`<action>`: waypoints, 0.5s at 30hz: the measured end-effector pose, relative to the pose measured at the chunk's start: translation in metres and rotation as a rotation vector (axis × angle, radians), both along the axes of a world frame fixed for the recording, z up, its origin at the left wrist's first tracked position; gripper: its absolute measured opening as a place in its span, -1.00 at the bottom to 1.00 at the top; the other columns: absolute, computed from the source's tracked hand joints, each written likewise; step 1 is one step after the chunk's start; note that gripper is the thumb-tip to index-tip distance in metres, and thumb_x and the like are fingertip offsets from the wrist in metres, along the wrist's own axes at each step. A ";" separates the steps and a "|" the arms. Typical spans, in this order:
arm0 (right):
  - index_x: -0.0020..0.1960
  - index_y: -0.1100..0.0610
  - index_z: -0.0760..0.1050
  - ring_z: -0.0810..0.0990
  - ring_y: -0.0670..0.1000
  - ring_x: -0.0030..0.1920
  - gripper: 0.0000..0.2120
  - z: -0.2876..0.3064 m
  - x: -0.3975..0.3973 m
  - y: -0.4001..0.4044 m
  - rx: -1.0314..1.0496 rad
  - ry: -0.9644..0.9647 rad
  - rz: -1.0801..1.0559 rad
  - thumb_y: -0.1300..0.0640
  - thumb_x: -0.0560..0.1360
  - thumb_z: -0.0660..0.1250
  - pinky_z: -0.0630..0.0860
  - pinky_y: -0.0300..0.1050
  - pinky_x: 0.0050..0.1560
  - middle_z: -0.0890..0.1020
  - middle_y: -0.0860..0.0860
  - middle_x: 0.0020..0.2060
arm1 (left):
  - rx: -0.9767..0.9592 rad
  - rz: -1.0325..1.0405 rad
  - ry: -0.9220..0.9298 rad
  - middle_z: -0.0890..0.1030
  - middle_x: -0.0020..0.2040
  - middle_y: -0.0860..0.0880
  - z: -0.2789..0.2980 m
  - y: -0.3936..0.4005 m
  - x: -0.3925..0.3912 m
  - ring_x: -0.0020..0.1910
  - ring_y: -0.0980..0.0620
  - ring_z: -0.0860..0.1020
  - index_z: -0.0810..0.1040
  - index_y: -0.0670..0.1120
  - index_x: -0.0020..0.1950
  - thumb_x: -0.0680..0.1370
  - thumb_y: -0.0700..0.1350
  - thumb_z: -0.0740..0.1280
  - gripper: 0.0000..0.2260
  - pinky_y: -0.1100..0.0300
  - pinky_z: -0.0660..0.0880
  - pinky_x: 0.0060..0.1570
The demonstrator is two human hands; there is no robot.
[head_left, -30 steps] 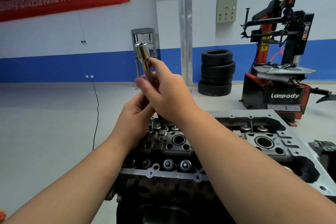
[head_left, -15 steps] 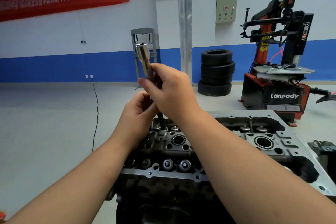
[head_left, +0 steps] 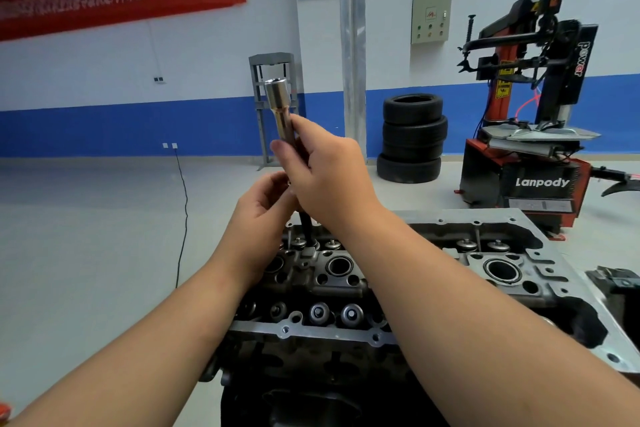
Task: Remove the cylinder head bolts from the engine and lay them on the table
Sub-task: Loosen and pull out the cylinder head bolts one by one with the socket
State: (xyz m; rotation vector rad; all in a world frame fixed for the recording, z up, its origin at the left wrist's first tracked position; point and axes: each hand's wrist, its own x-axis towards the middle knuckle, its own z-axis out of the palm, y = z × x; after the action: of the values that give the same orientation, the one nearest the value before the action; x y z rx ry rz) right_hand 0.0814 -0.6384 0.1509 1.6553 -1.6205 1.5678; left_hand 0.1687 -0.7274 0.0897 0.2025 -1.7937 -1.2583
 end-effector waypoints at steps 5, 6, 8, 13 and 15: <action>0.54 0.09 0.27 0.57 0.11 -0.21 -0.53 0.001 0.003 0.002 0.097 -0.012 0.046 0.10 0.66 0.23 0.54 0.12 -0.11 0.61 0.02 -0.24 | -0.020 -0.027 -0.017 0.74 0.02 0.01 0.001 0.001 0.002 0.05 0.03 0.68 0.68 0.06 0.15 0.63 0.03 0.33 -0.83 0.04 0.58 0.09; 0.51 0.10 0.32 0.59 0.09 -0.17 -0.54 0.001 0.004 0.003 0.082 -0.006 0.048 0.07 0.64 0.27 0.54 0.10 -0.08 0.62 -0.01 -0.19 | -0.032 -0.021 -0.011 0.75 0.03 0.02 0.001 0.001 0.002 0.05 0.07 0.69 0.66 0.04 0.16 0.63 -0.02 0.36 -0.85 0.11 0.59 0.04; 0.38 0.13 0.46 0.59 0.03 -0.12 -0.60 0.001 0.005 0.004 0.038 0.007 0.049 0.04 0.58 0.38 0.55 0.04 -0.04 0.63 -0.04 -0.14 | -0.033 -0.002 0.006 0.75 0.03 -0.01 0.002 0.001 0.002 0.03 0.10 0.69 0.64 -0.03 0.18 0.63 -0.11 0.41 -0.86 0.11 0.60 -0.03; 0.33 0.20 0.50 0.59 0.11 -0.22 -0.68 0.000 0.003 0.003 0.009 0.020 0.002 0.14 0.61 0.33 0.52 0.11 -0.13 0.64 0.03 -0.21 | 0.027 0.001 -0.002 0.73 -0.05 0.01 0.001 -0.001 0.000 -0.06 0.06 0.65 0.66 -0.02 0.17 0.61 0.05 0.35 -0.77 -0.06 0.55 0.03; 0.49 0.16 0.35 0.59 0.15 -0.21 -0.58 0.001 0.004 0.002 0.067 -0.009 0.009 0.13 0.65 0.25 0.52 0.12 -0.12 0.65 0.06 -0.22 | 0.033 -0.033 -0.036 0.72 -0.03 0.06 0.001 0.000 0.001 -0.03 0.03 0.65 0.68 0.10 0.18 0.65 0.13 0.27 -0.75 -0.10 0.54 0.14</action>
State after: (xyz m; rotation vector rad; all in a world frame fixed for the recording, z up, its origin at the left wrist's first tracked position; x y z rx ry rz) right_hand 0.0854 -0.6361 0.1514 1.6939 -1.6903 1.5425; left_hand 0.1693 -0.7279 0.0907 0.2154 -1.8147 -1.3156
